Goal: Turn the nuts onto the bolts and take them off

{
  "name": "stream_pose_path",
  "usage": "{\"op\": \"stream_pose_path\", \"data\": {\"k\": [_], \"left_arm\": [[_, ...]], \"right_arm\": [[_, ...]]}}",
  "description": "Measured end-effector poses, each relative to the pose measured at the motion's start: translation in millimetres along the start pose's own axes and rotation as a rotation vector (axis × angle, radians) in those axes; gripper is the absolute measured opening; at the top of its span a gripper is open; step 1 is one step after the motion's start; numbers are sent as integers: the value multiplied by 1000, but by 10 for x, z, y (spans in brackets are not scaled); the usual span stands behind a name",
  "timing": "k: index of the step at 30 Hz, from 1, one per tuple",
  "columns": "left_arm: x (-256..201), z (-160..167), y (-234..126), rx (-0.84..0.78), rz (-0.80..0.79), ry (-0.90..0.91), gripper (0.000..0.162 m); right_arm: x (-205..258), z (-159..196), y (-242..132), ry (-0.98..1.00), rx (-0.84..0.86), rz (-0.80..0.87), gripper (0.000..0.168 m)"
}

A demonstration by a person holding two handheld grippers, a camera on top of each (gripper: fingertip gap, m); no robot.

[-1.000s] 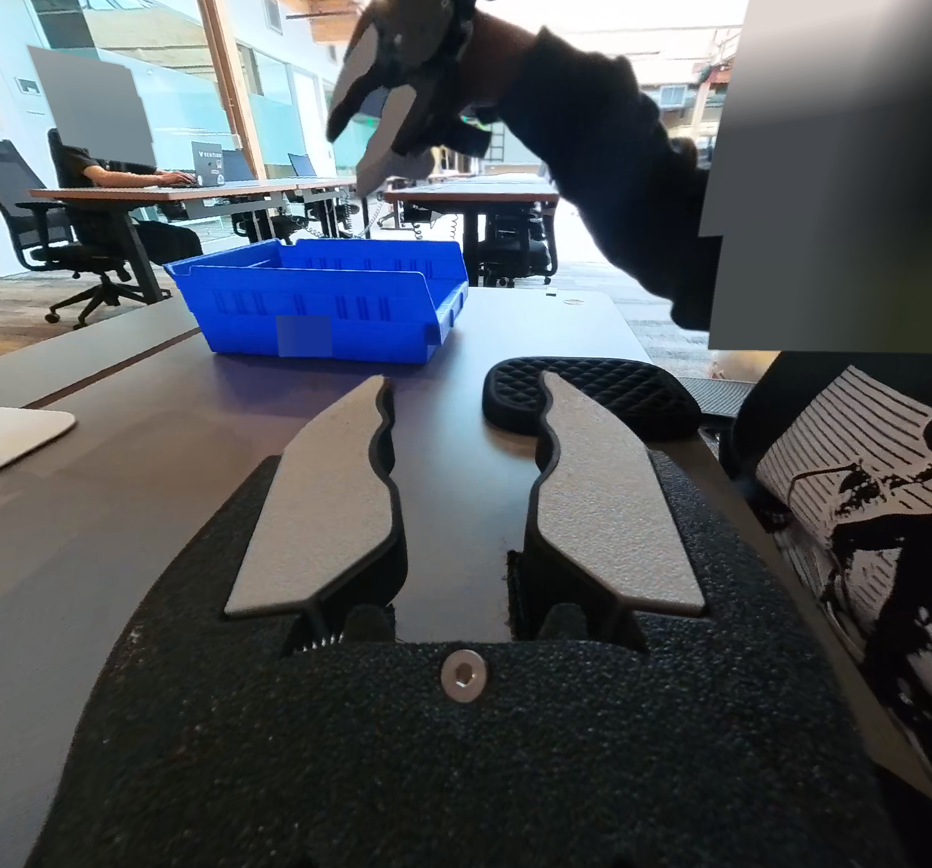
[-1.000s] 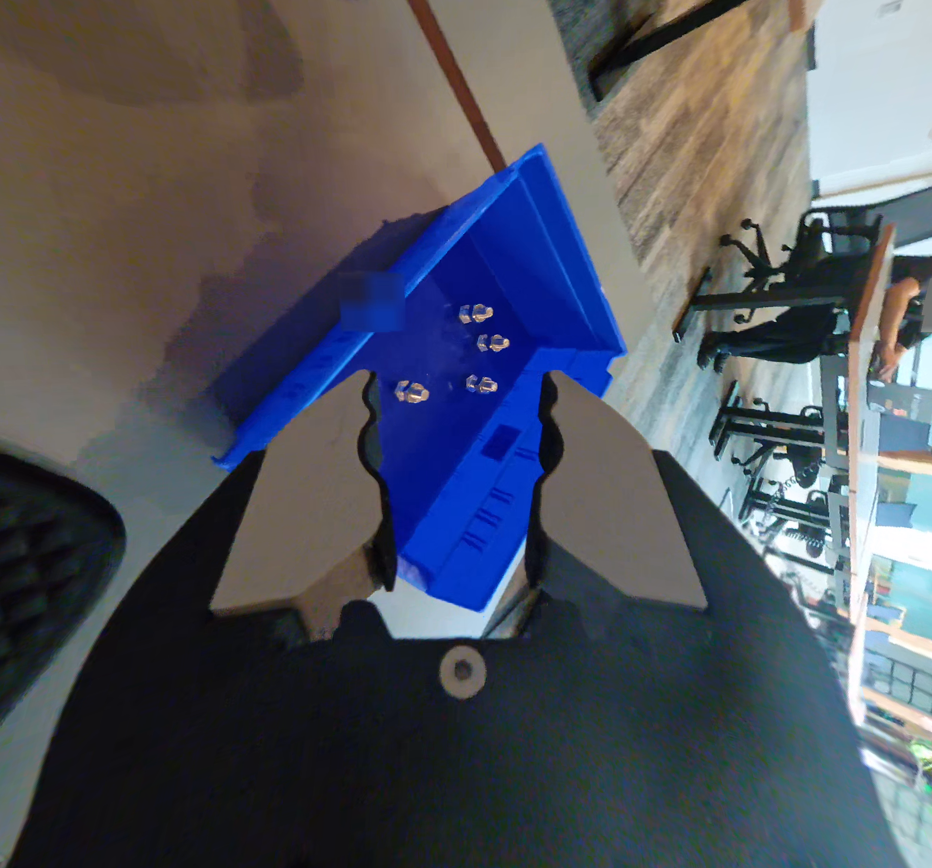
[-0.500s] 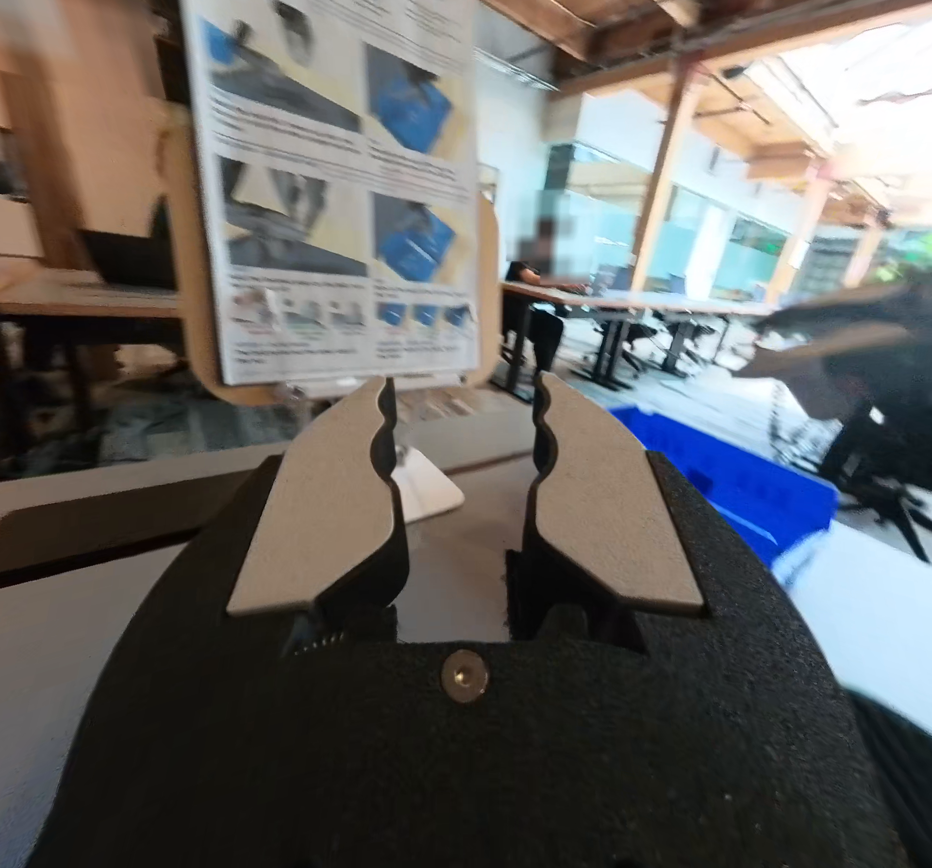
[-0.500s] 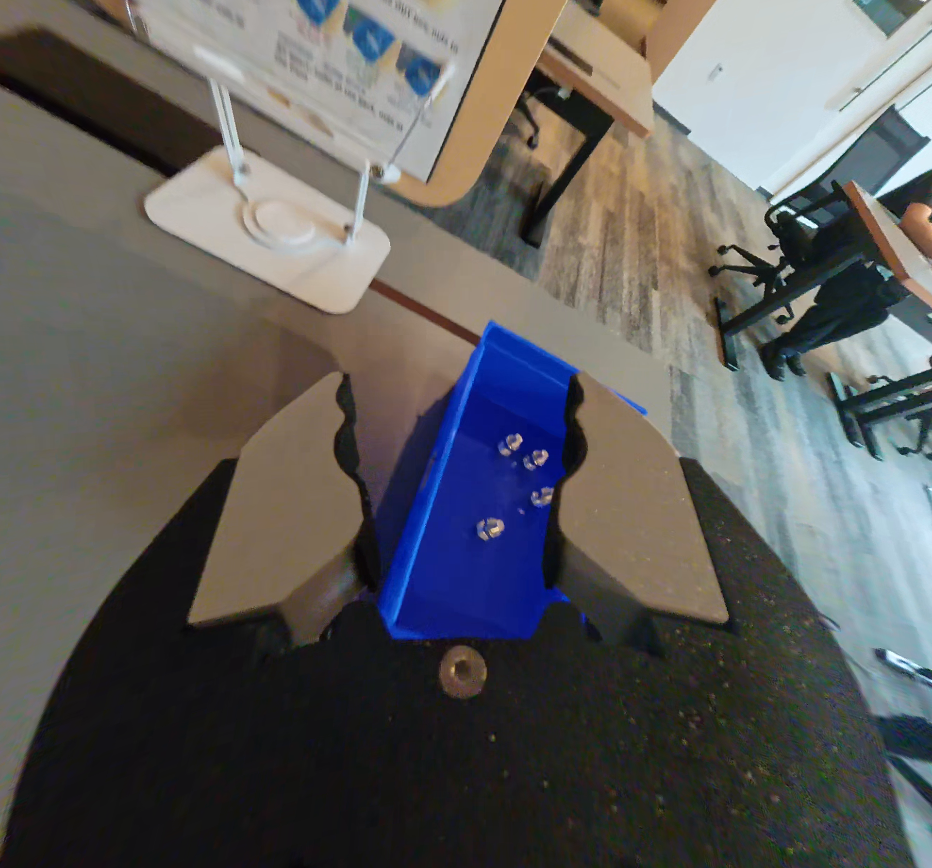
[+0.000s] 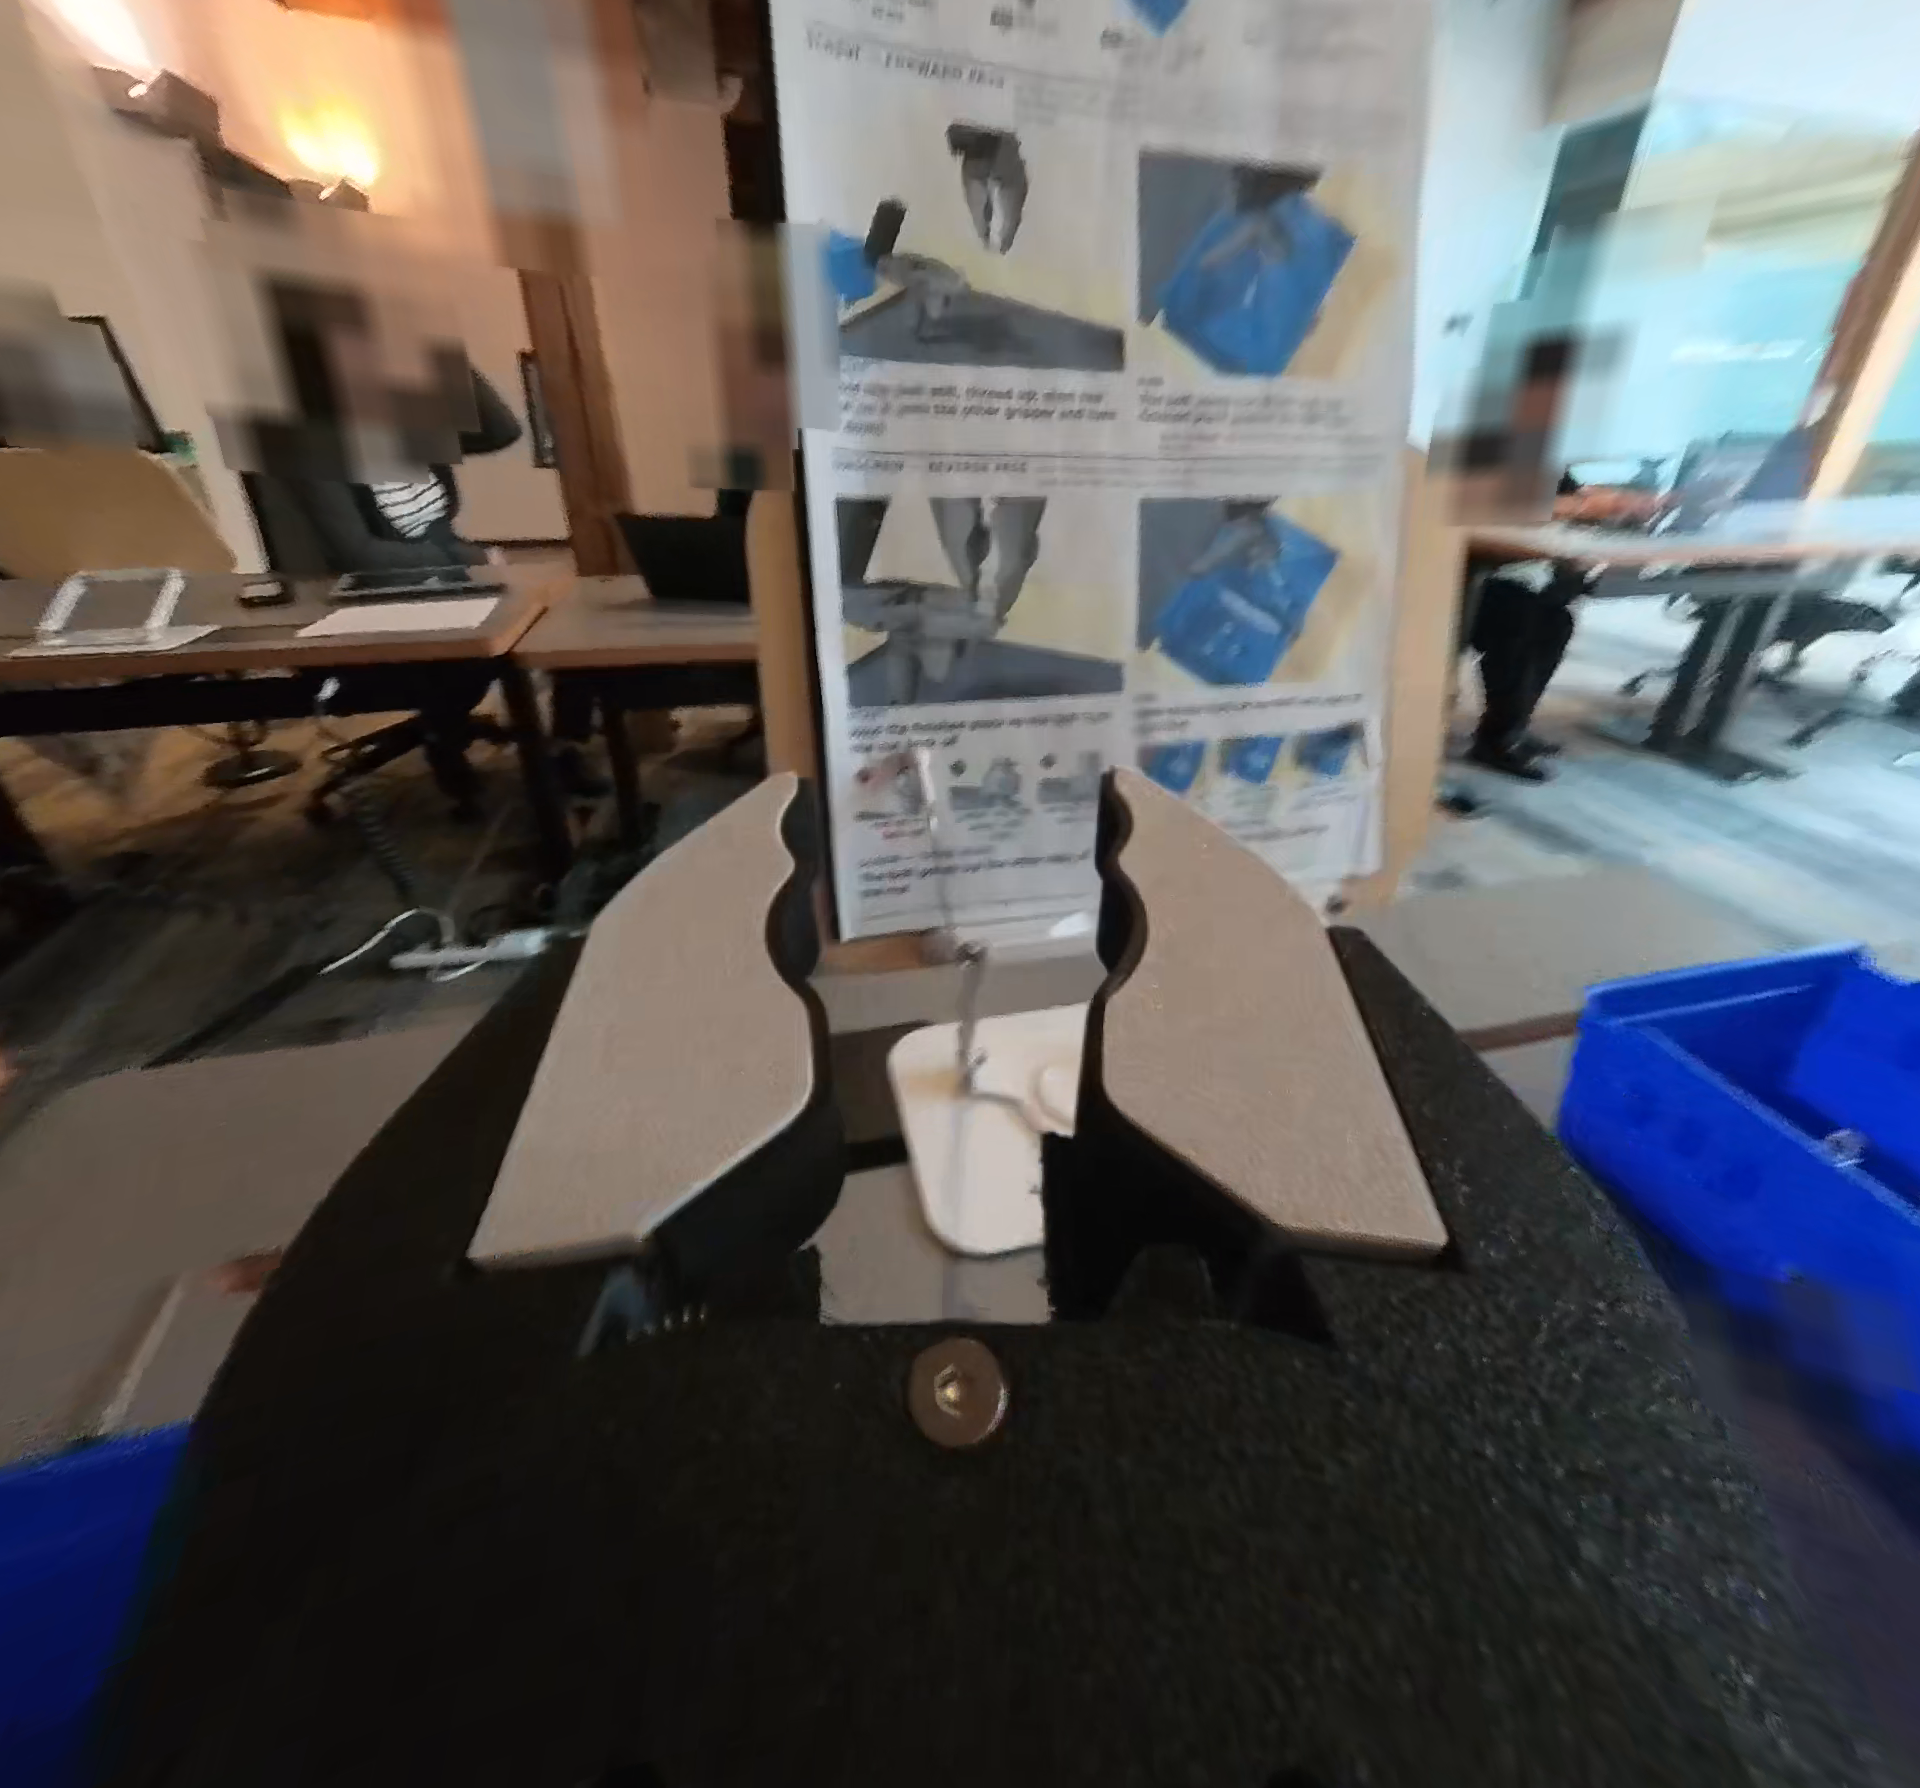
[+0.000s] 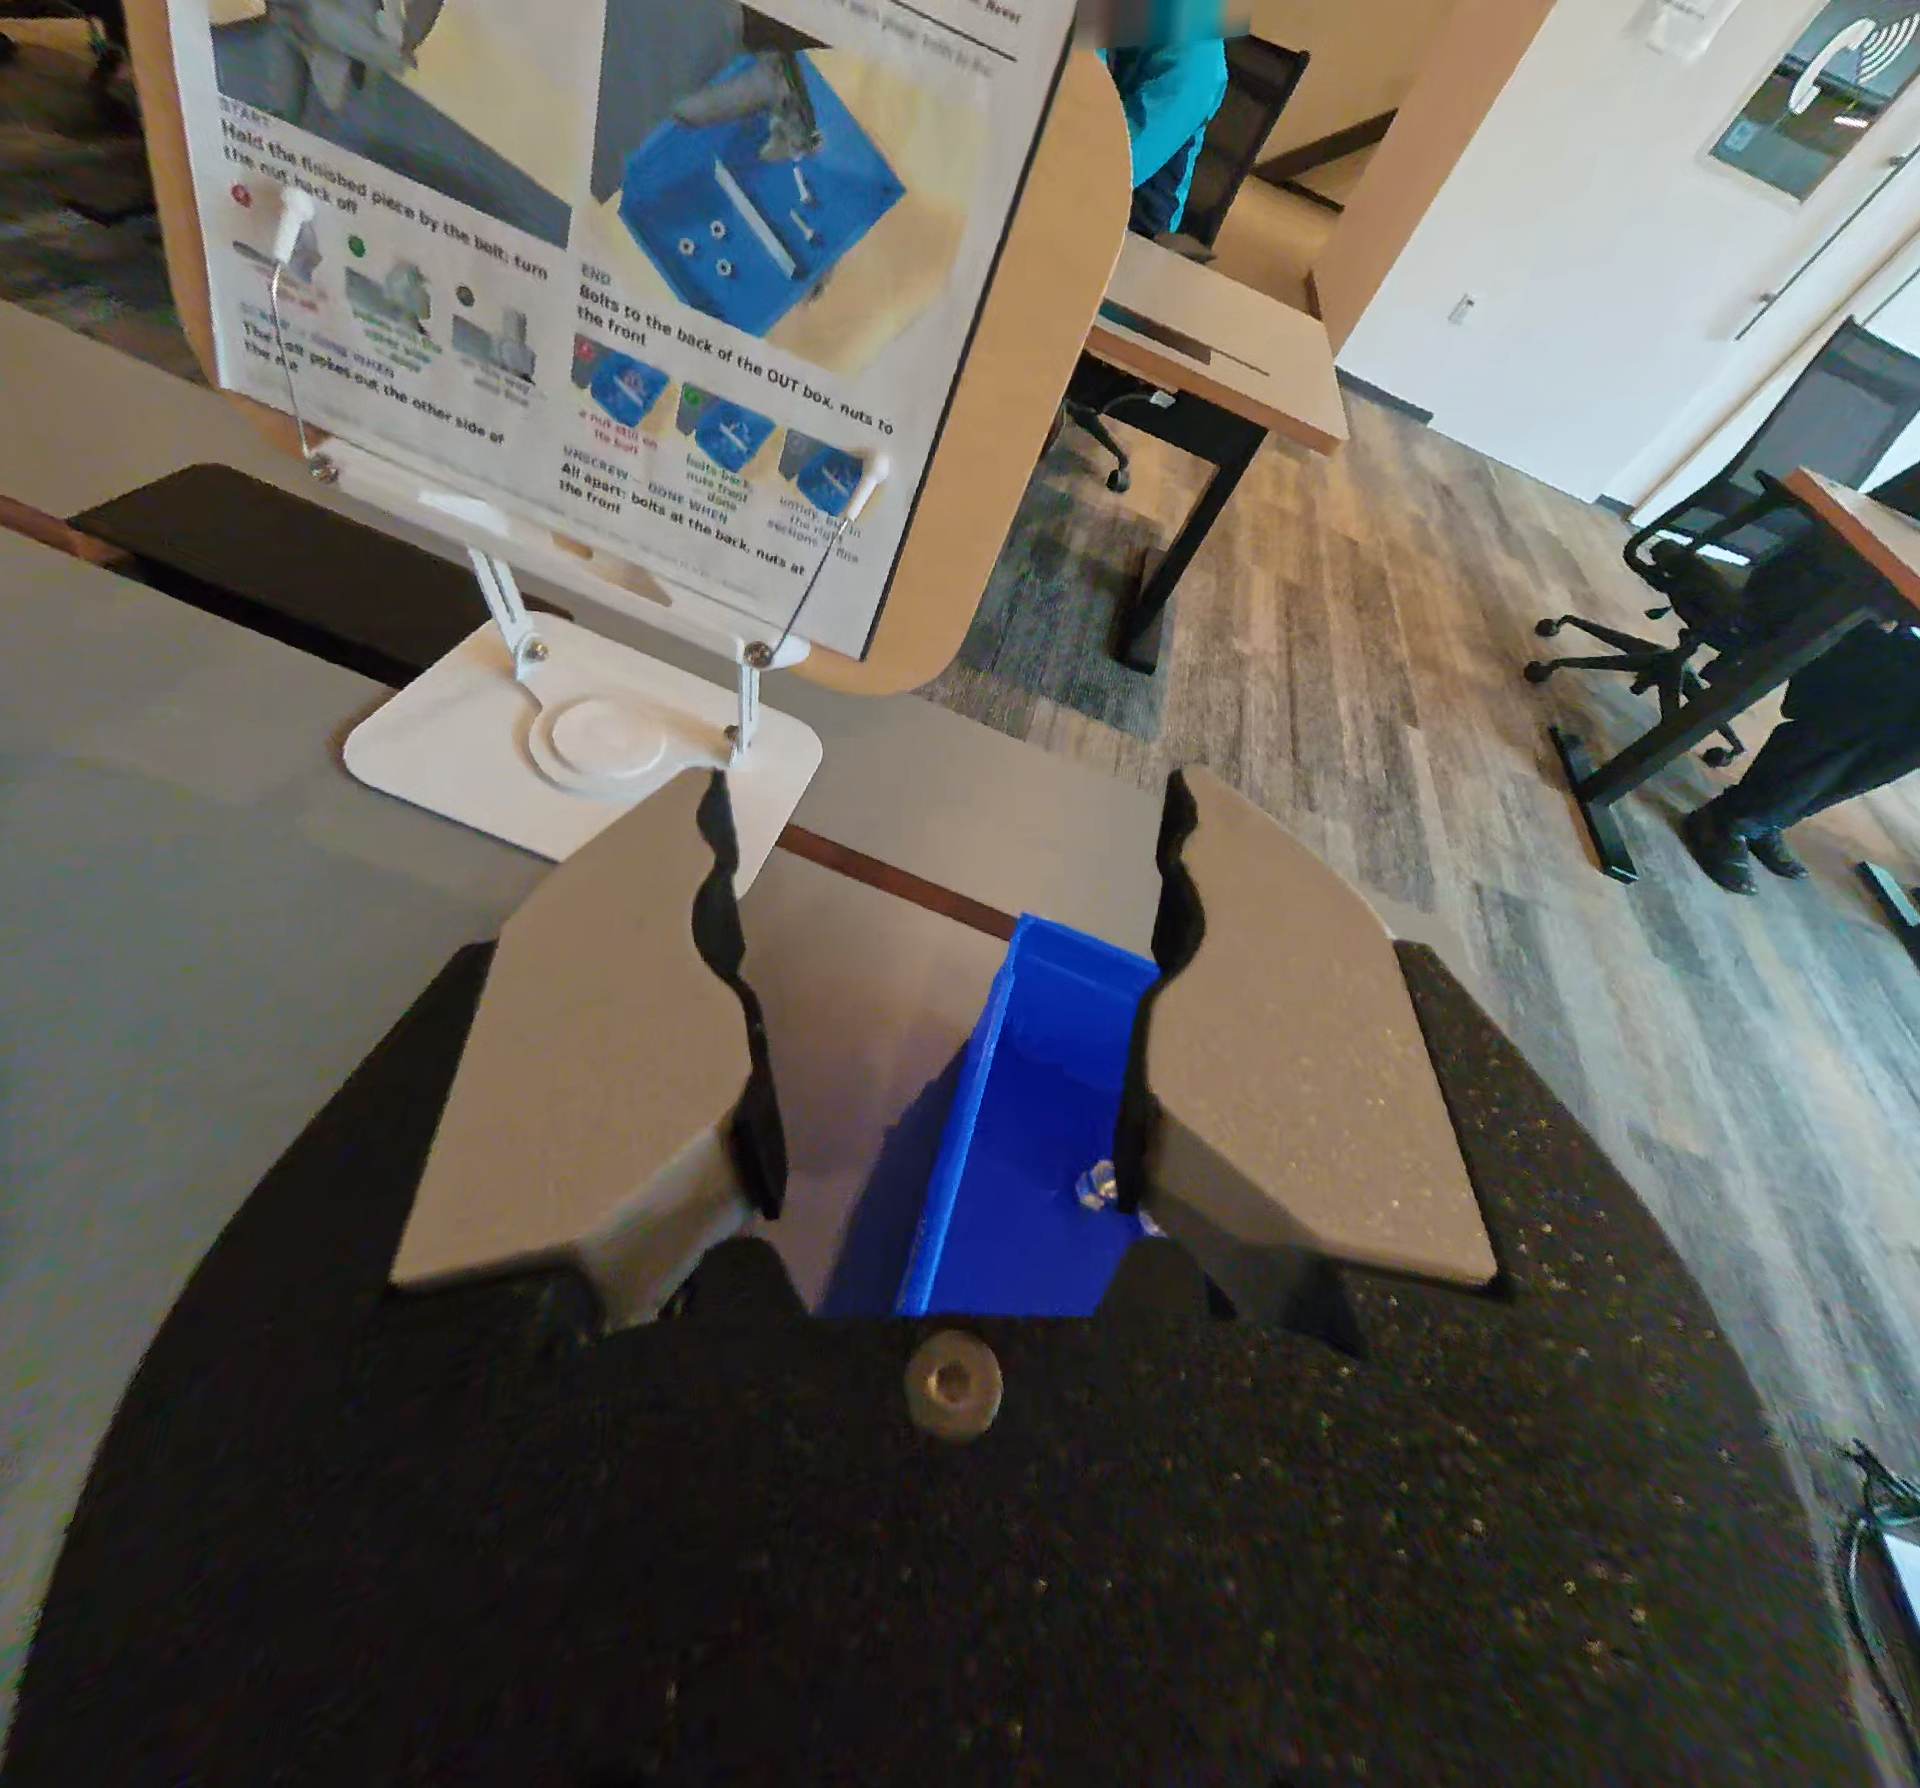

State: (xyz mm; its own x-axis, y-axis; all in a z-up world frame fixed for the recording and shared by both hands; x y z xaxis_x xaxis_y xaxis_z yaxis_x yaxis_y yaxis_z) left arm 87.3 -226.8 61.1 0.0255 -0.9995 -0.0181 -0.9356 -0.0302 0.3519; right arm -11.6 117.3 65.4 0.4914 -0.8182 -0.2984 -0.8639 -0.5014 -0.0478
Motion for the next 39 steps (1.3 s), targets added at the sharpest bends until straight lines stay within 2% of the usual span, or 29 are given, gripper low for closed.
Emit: {"op": "stream_pose_path", "data": {"k": [2,5,10,15,25,31,35,39], "left_arm": [[55,80,39,79,-34,52,53],[147,224,28,168,-45,39,55],[301,400,-38,252,-81,71,55],[288,633,-167,369,-89,70,54],[74,998,-155,540,-6,106,53],[52,681,158,408,-27,162,47],[97,454,520,327,-45,158,49],[229,492,855,283,-66,167,50]], "right_arm": [[14,65,96,-8,4,0,81],[10,211,209,3,22,14,89],[-41,429,297,38,-3,65,90],[2,750,285,36,146,58,95],[62,857,240,22,200,35,95],[-79,526,371,76,69,46,88],[-147,242,703,87,-5,11,88],[-201,73,1096,58,-60,-4,89]]}}
Point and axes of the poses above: each gripper's, where its closed fingertips meet, y out along the fingers, z out of its underside, x = y × z across the jaws, the point moved 9 cm from there along -y, back along the fingers, and after that the axes turned 14 degrees about -x, right-handed, at the moved point
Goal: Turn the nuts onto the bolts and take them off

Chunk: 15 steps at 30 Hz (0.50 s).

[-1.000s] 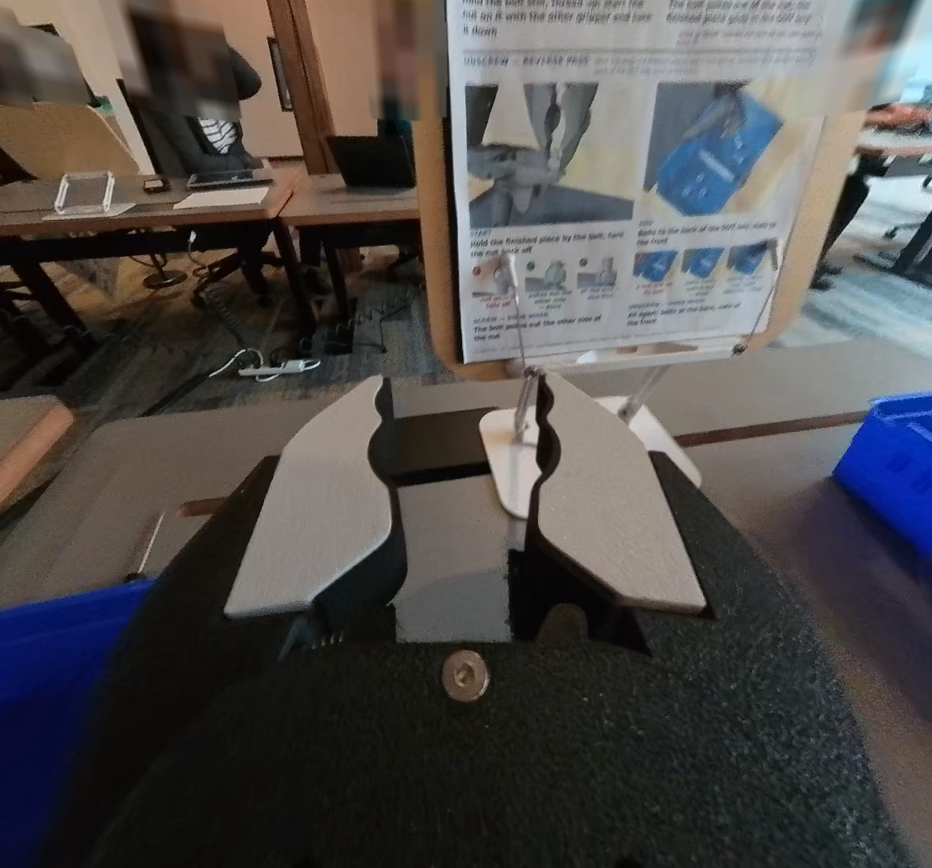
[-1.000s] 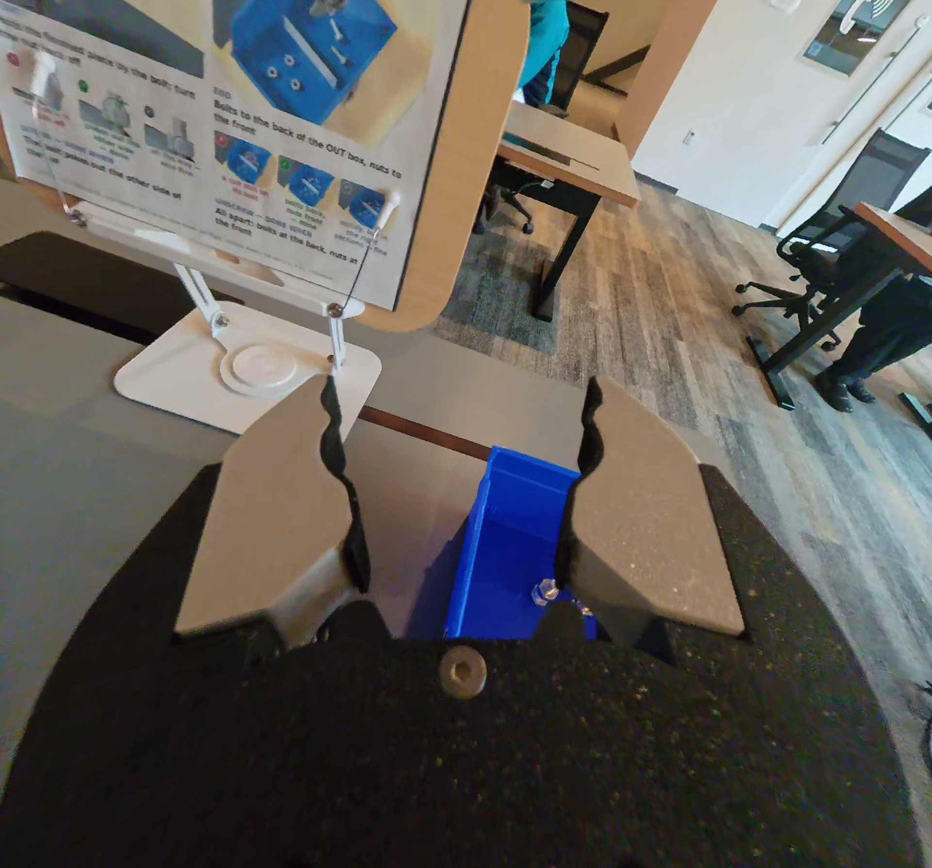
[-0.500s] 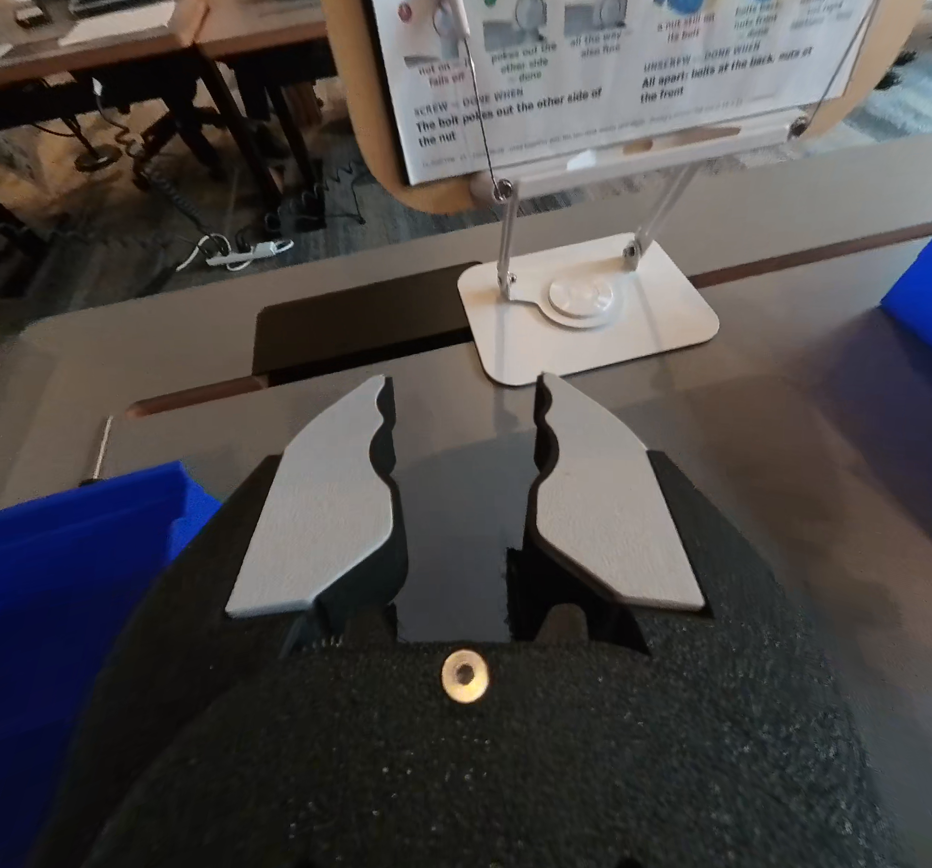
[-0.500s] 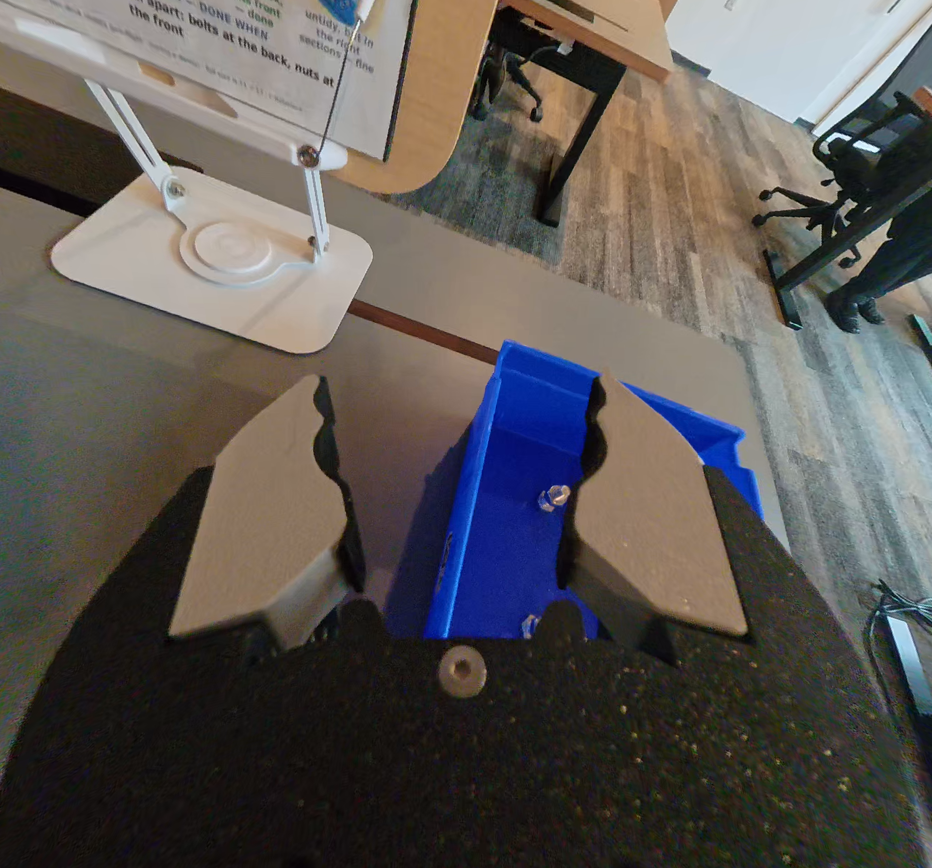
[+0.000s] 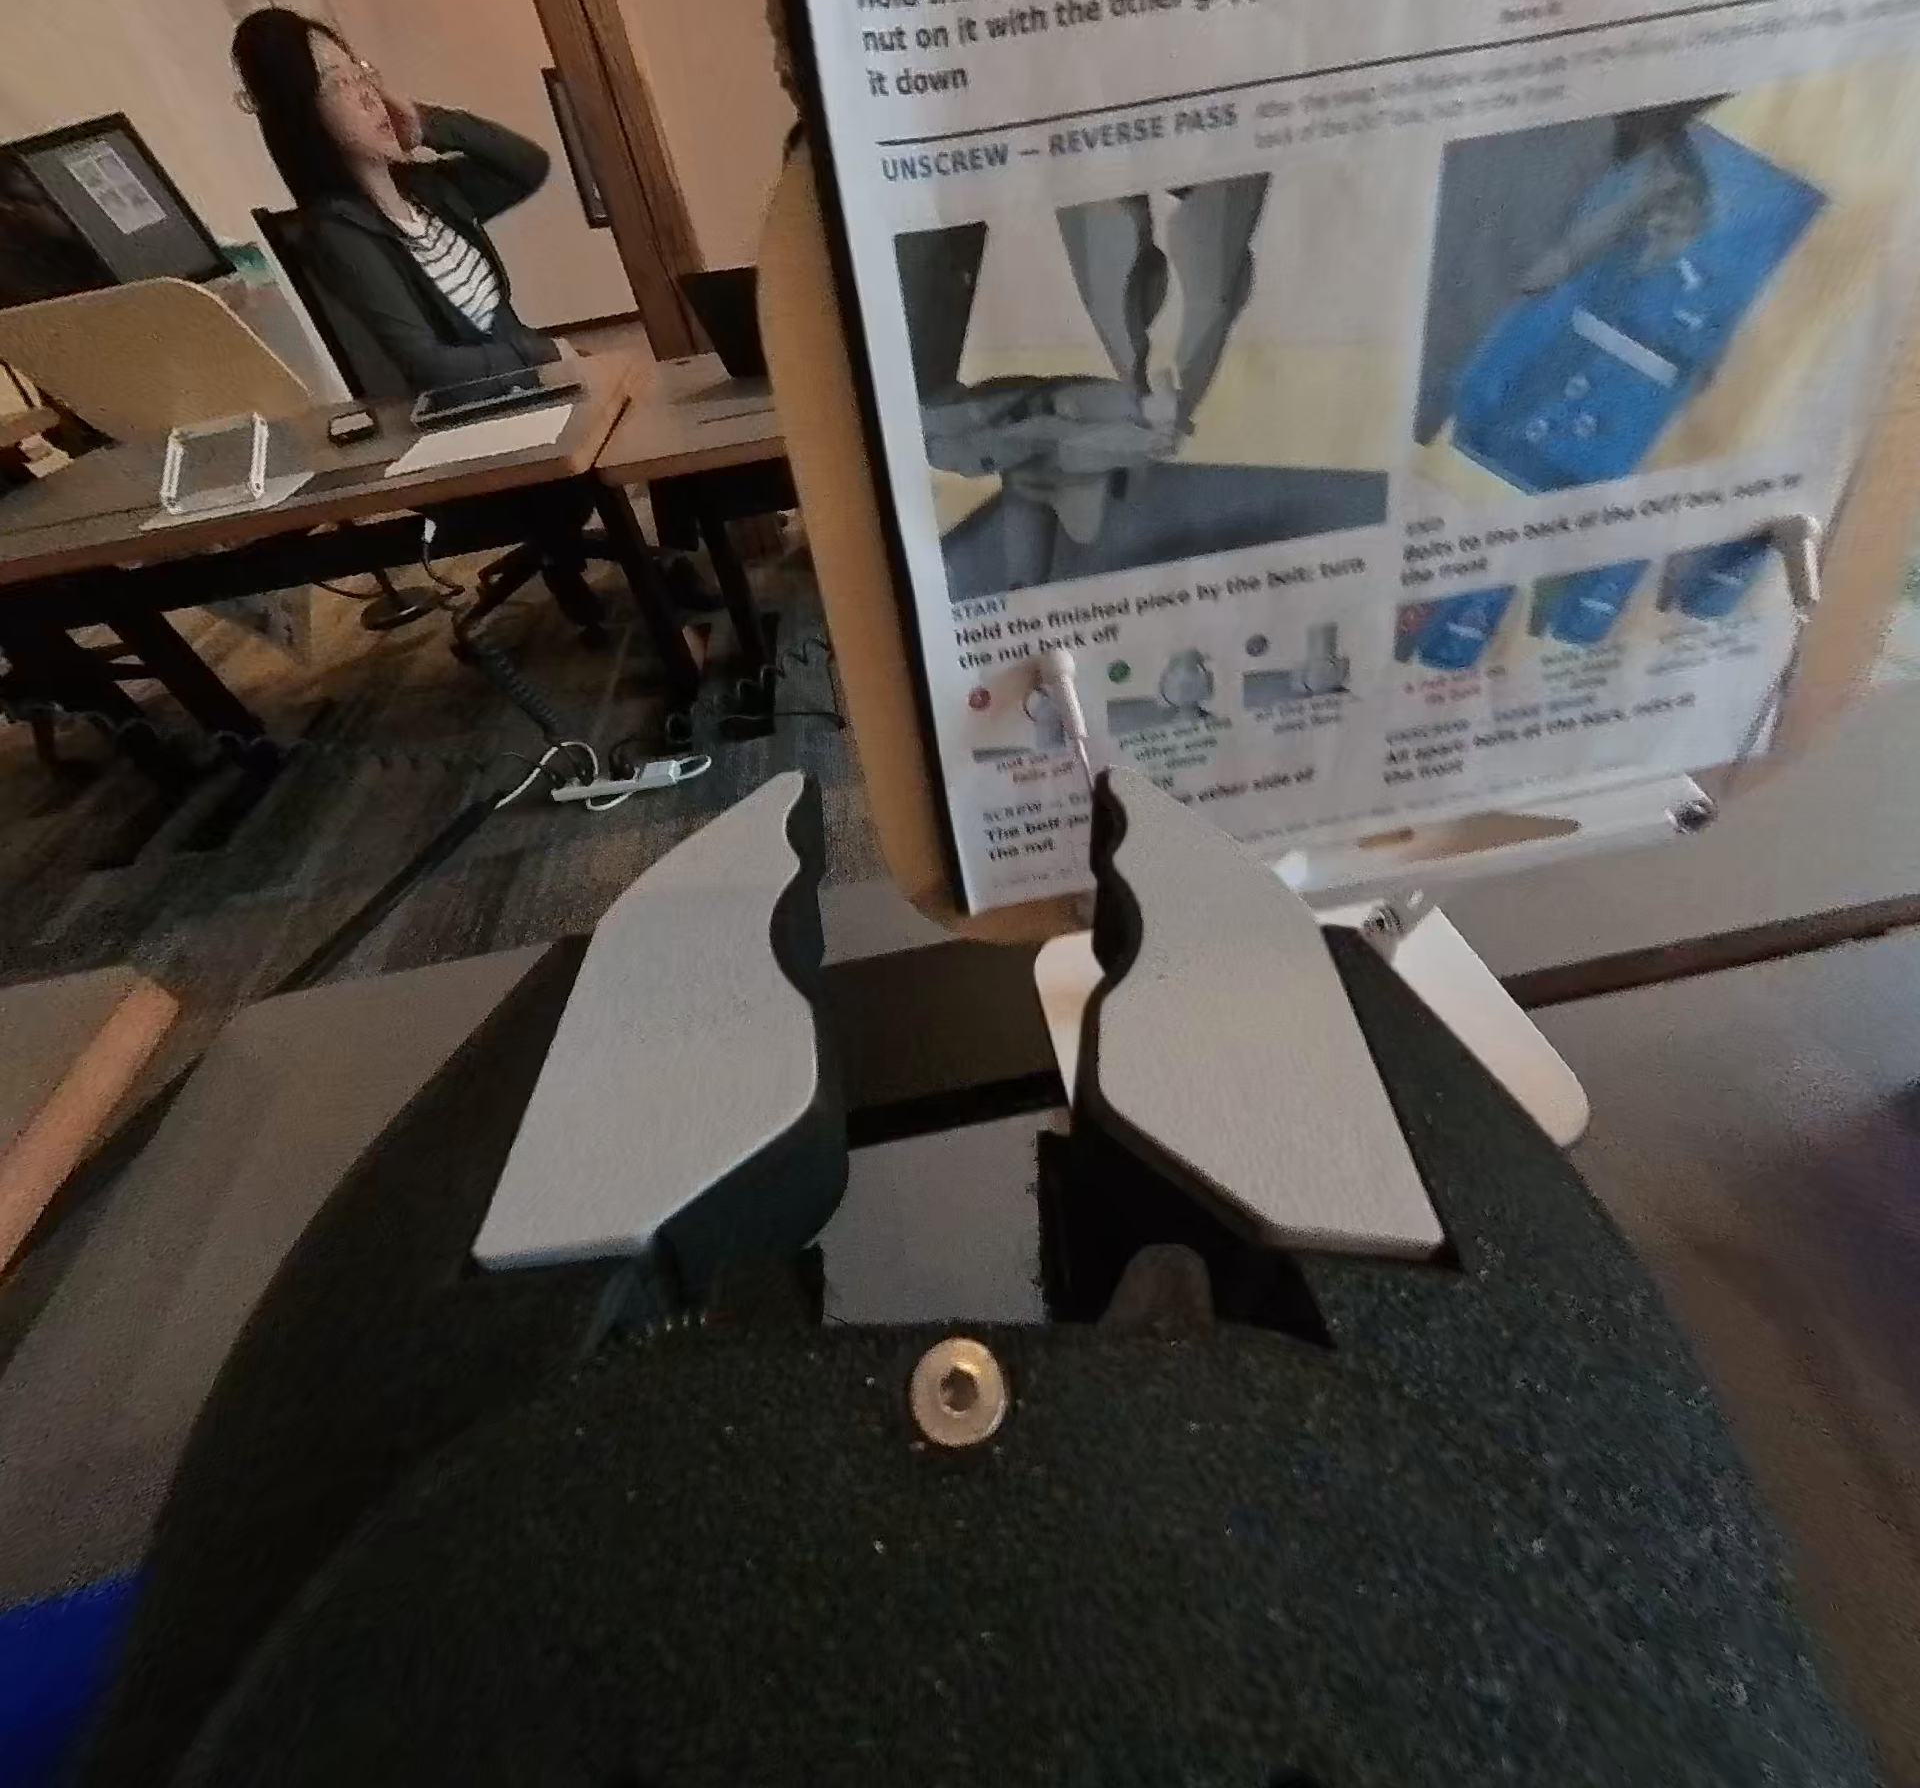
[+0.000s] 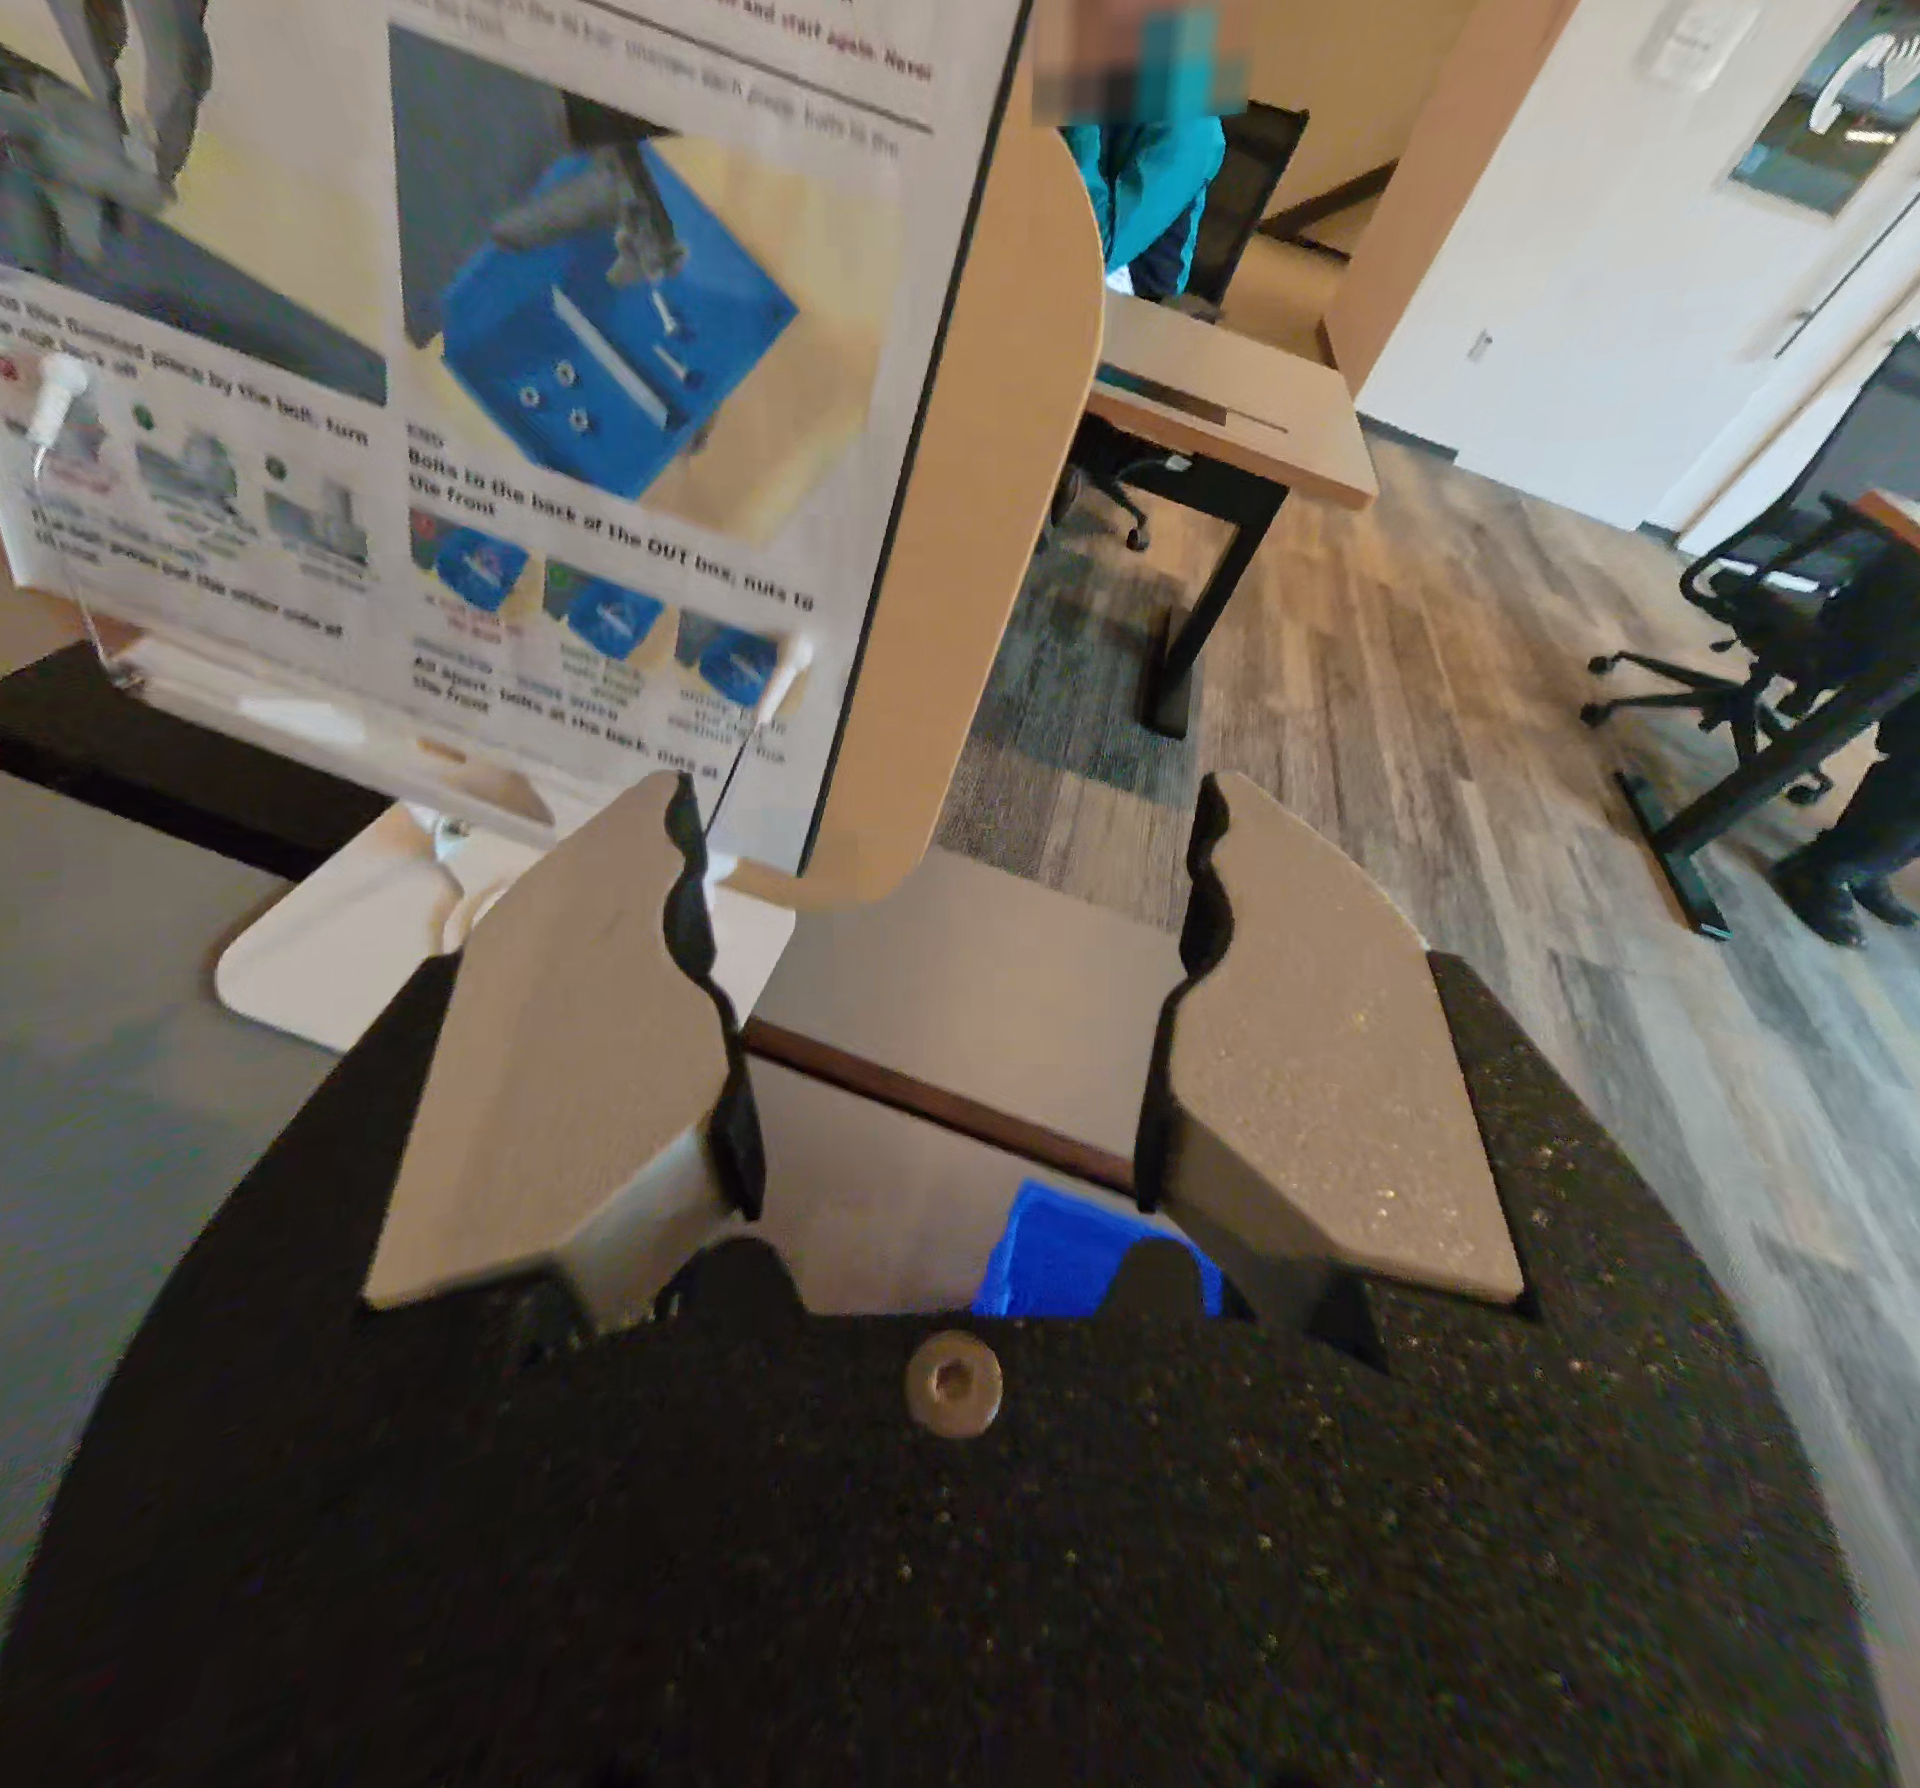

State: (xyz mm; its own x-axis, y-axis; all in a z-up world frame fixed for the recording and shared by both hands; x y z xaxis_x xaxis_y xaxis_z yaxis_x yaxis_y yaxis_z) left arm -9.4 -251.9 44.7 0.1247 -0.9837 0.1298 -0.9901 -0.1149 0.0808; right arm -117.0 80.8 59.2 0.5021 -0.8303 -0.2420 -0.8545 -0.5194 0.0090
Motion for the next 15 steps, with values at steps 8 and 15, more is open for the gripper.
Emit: {"op": "stream_pose_path", "data": {"k": [8,15], "left_arm": [[184,155,378,21,17,-7,51],[156,219,301,91,15,44,52]], "right_arm": [[-120,54,436,-64,-5,15,94],[-18,273,328,-104,73,37,95]]}}
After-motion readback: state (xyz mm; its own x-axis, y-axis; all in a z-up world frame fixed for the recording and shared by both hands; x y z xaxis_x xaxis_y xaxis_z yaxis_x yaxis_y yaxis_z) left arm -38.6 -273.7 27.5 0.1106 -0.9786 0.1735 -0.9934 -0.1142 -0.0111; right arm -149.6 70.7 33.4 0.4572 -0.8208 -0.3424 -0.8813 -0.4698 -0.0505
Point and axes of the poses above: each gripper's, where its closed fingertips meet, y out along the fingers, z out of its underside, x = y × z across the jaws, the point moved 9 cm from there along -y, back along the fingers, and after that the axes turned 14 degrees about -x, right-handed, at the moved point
